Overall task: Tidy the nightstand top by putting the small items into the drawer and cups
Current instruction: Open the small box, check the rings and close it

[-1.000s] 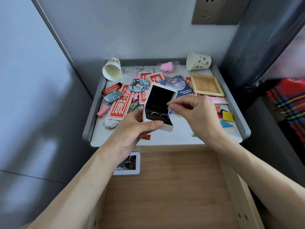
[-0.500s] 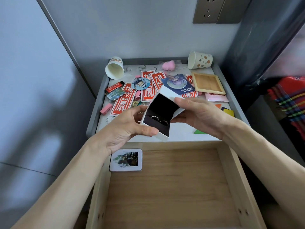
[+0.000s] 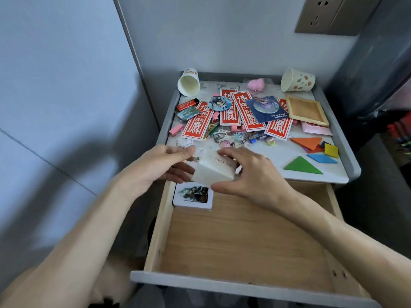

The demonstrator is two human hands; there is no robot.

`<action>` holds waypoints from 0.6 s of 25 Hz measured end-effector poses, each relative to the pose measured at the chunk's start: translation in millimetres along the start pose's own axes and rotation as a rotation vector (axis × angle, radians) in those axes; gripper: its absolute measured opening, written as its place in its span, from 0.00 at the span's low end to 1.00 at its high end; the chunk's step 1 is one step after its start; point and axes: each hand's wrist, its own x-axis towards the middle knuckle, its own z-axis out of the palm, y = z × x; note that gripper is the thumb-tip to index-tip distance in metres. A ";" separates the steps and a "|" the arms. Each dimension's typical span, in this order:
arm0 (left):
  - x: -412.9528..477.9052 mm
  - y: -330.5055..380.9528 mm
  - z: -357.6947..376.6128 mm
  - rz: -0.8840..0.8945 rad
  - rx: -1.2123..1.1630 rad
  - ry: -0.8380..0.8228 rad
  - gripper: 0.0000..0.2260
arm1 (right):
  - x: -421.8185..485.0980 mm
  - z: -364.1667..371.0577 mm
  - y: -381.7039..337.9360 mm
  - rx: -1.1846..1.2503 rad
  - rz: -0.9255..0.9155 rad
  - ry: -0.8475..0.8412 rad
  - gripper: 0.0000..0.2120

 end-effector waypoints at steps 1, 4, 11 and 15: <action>2.7 -11.4 -11.5 -0.044 0.228 0.160 0.20 | -6.9 12.7 -3.4 -0.051 -0.005 -0.036 0.39; 9.7 -40.9 -26.5 -0.134 0.683 0.336 0.18 | -20.8 61.6 -3.6 -0.210 -0.046 -0.149 0.38; 25.7 -59.4 -13.9 -0.184 0.802 0.175 0.05 | 4.7 129.7 2.6 -0.280 -0.043 -0.023 0.33; 30.0 -60.3 -14.1 -0.224 0.874 0.174 0.06 | 10.5 143.5 -4.4 -0.395 -0.069 0.057 0.32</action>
